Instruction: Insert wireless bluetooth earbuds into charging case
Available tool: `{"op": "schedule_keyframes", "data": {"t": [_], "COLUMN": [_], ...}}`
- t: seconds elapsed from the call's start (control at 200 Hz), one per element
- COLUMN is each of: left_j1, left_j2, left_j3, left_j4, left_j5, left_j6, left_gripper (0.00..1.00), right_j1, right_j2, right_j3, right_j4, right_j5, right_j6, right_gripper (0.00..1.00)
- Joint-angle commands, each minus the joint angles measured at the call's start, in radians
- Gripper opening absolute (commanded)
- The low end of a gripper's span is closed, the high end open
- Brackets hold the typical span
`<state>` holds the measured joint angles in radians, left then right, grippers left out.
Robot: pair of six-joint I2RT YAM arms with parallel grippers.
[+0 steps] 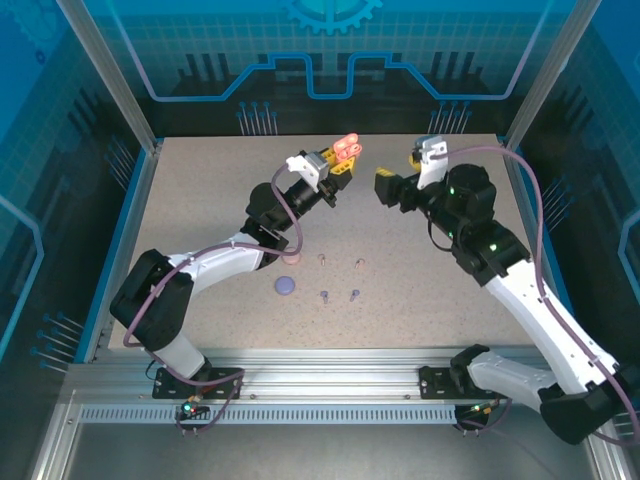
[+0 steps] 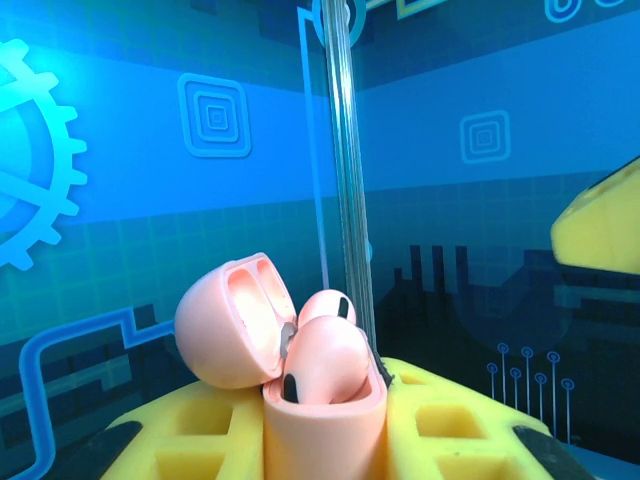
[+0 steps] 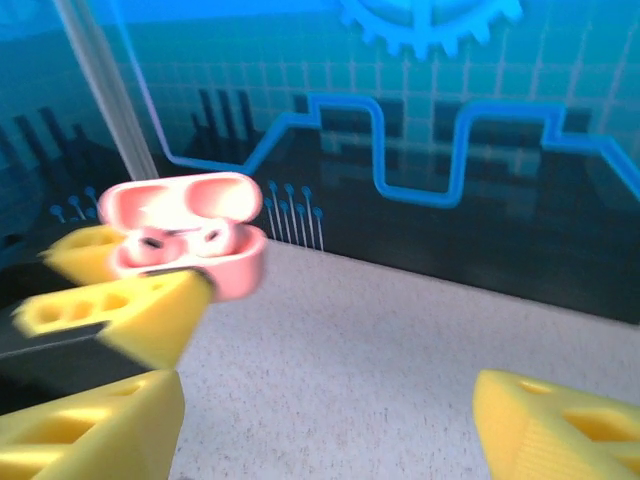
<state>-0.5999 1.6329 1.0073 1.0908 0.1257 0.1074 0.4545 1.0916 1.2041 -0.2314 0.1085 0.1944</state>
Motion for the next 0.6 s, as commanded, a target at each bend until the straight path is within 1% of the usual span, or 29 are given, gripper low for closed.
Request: {"op": "schedule_keyframes", "data": {"t": [0.0,0.035,0.07,0.12,0.19,0.205,0.22,0.365,0.595], "left_j1": [-0.005,-0.003,-0.003,-0.002,0.0,0.001,0.001,0.003,0.006], "left_j2": [0.016,0.018,0.018,0.015,0.008,0.006,0.003,-0.007,-0.001], "left_j3": [-0.015,-0.02,-0.027,-0.037,-0.049,-0.052,-0.055,-0.077,-0.07], "left_j4": [0.073,0.074,0.074,0.073,0.062,0.058,0.056,0.026,-0.017], "left_j5": [0.026,0.036,0.047,0.067,0.097,0.105,0.113,0.176,0.227], "left_j6": [0.009,0.01,0.008,0.006,0.006,0.006,0.006,0.014,0.025], "left_gripper": [0.0,0.0,0.0,0.0,0.0,0.0,0.0,0.0,0.0], "right_j1": [-0.039,-0.047,-0.053,-0.069,-0.088,-0.092,-0.094,-0.111,-0.111], "right_j2": [0.106,0.151,0.195,0.262,0.355,0.379,0.395,0.534,0.713], "right_j3": [0.154,0.221,0.289,0.409,0.552,0.588,0.613,0.805,1.004], "right_j4": [-0.163,-0.209,-0.259,-0.33,-0.434,-0.458,-0.473,-0.602,-0.744], "right_j5": [-0.012,-0.032,-0.036,-0.073,-0.103,-0.118,-0.125,-0.187,-0.305], "right_j6": [0.106,0.114,0.129,0.143,0.169,0.17,0.172,0.184,0.195], "right_gripper": [0.74,0.72,0.68,0.62,0.45,0.39,0.36,0.0,0.0]}}
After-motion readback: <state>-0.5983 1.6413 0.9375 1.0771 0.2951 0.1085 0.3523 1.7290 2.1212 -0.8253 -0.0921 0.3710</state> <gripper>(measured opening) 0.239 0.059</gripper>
